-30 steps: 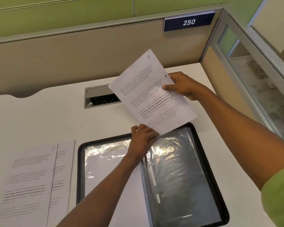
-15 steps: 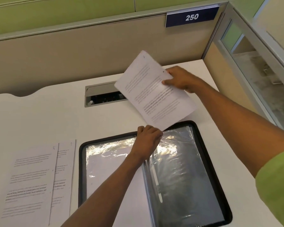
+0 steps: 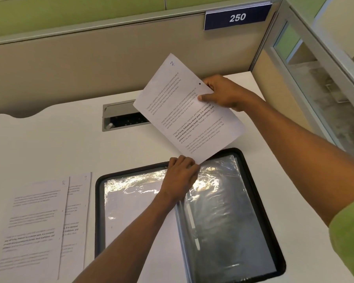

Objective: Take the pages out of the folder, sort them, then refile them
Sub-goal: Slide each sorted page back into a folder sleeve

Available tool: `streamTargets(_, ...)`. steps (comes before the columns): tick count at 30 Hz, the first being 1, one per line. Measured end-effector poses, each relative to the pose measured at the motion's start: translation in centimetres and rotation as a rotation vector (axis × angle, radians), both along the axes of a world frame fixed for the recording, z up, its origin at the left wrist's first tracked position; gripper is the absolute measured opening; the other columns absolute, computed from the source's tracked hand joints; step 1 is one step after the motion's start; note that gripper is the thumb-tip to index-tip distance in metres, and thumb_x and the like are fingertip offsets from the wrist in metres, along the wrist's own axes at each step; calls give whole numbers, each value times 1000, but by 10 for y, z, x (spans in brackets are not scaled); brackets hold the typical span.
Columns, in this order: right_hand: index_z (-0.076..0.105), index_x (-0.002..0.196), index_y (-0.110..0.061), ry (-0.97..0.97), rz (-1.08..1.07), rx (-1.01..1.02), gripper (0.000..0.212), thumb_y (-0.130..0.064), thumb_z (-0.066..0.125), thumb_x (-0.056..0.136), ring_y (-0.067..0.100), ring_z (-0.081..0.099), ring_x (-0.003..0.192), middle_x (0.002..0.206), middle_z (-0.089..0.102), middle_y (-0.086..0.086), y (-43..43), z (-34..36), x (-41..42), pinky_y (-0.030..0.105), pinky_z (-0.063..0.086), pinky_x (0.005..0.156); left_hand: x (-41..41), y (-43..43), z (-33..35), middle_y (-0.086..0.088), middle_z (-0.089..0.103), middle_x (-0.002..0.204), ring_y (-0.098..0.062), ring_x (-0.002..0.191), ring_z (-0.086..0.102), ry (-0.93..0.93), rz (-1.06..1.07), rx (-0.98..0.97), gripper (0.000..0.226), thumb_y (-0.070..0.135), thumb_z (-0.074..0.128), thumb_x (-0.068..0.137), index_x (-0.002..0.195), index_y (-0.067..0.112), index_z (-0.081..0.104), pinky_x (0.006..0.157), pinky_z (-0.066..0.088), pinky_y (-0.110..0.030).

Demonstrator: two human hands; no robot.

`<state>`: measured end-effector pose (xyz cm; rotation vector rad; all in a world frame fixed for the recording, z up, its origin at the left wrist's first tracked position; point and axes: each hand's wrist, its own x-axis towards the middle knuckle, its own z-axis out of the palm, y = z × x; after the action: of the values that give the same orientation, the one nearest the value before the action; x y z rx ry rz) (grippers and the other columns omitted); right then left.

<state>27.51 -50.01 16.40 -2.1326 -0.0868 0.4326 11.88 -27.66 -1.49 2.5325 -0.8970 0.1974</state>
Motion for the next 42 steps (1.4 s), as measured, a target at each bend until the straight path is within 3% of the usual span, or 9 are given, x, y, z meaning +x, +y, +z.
streamTargets(6, 68, 126, -13, 28, 11, 6, 26, -15, 64, 100, 16, 77, 86, 114, 75, 0, 6, -3, -3, 36, 64, 75, 4, 4, 3, 6, 64, 111, -20, 107, 55, -43, 2, -55, 4, 26, 71, 99, 98, 23, 73, 89, 34, -39)
streamTargets(11, 67, 127, -15, 95, -4, 10, 27, -17, 65, 100, 21, 76, 94, 118, 74, 3, 18, -26, -9, 38, 64, 79, 7, 4, 7, 5, 64, 117, -19, 111, 55, 25, 23, -71, 8, 23, 63, 103, 105, 20, 69, 94, 36, -39)
streamTargets(17, 62, 135, -15, 177, -24, 14, 35, -19, 63, 101, 20, 73, 97, 124, 71, 4, 28, -61, -22, 38, 63, 79, 8, -4, 12, 4, 66, 107, -21, 103, 57, 136, 67, -40, 9, 21, 59, 103, 104, 20, 67, 94, 36, -40)
streamTargets(21, 57, 141, -14, 207, -83, -42, 40, -18, 61, 102, 22, 68, 100, 130, 66, 7, 25, -73, -28, 27, 55, 69, 10, -10, 8, 4, 67, 100, -21, 98, 56, 185, 113, -41, 10, 22, 59, 103, 104, 21, 70, 96, 34, -39)
streamTargets(26, 55, 143, -10, 261, -230, -61, 38, -9, 54, 105, 23, 64, 100, 130, 65, 12, 19, -90, -38, 24, 51, 67, 12, -14, 3, 7, 68, 100, -19, 98, 55, 216, 152, -68, 11, 22, 60, 102, 103, 22, 71, 93, 30, -36)
streamTargets(31, 59, 137, -8, 247, -385, -10, 35, -3, 53, 102, 27, 66, 102, 129, 66, 14, 23, -105, -50, 36, 56, 85, 11, -16, 1, 9, 65, 98, -17, 96, 52, 254, 160, -95, 12, 24, 57, 97, 102, 24, 68, 91, 28, -35)
streamTargets(35, 62, 130, -8, 179, -359, -87, 29, -14, 58, 102, 28, 66, 104, 124, 68, 11, 21, -105, -56, 40, 58, 88, 12, -20, 1, 10, 63, 94, -16, 93, 53, 303, 166, -74, 11, 27, 56, 96, 100, 25, 66, 90, 29, -35)
streamTargets(39, 68, 115, -2, 189, -343, -212, 21, -12, 57, 100, 30, 67, 96, 114, 70, 13, 17, -110, -65, 42, 59, 85, 13, -22, 2, 11, 62, 92, -16, 93, 53, 336, 204, -94, 13, 29, 52, 97, 98, 27, 65, 89, 31, -37)
streamTargets(42, 67, 115, -1, 206, -379, -188, 20, -11, 57, 101, 30, 68, 96, 113, 70, 13, 14, -112, -68, 42, 60, 85, 11, -23, 4, 11, 62, 92, -16, 94, 53, 326, 205, -101, 13, 29, 53, 97, 99, 26, 65, 88, 29, -36)
